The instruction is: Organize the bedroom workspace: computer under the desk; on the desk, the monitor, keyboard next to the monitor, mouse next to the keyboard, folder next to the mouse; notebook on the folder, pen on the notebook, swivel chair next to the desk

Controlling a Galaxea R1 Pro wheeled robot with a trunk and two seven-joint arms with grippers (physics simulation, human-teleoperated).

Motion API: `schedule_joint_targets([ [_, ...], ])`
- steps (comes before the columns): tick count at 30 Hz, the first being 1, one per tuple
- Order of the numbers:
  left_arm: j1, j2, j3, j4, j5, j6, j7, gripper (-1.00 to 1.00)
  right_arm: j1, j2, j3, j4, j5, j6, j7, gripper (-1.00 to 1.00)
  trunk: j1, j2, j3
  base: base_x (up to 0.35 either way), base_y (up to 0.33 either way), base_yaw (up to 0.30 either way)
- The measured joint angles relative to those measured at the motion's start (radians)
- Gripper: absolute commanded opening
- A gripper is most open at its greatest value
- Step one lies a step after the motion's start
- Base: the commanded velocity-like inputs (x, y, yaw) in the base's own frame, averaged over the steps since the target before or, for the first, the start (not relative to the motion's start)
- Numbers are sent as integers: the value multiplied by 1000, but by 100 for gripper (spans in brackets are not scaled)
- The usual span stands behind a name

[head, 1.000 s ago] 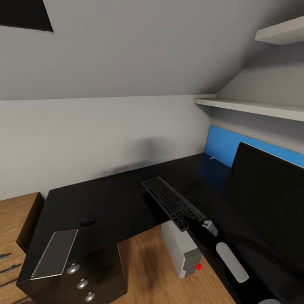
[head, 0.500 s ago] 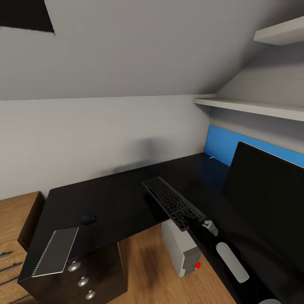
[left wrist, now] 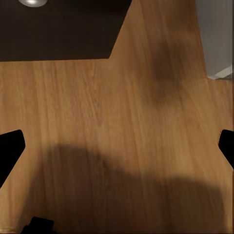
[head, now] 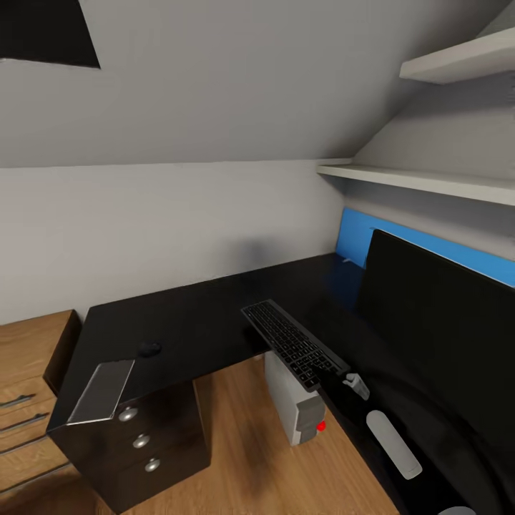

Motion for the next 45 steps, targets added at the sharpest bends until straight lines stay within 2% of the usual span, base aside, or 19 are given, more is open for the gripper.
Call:
schedule_joint_targets([
  [21,0,0,0,0,-2,0,0,100,0,0,-1,0,1,0,1,-100,0,0,0,-281,-162,0],
  [26,0,0,-1,0,-2,1,0,100,0,-15,-2,-3,-2,0,16,-100,0,0,0,-241,-138,0],
  [45,0,0,-2,0,-2,1,0,100,0,-24,-2,-4,-4,-2,32,-100,-1,0,0,-18,-8,0],
])
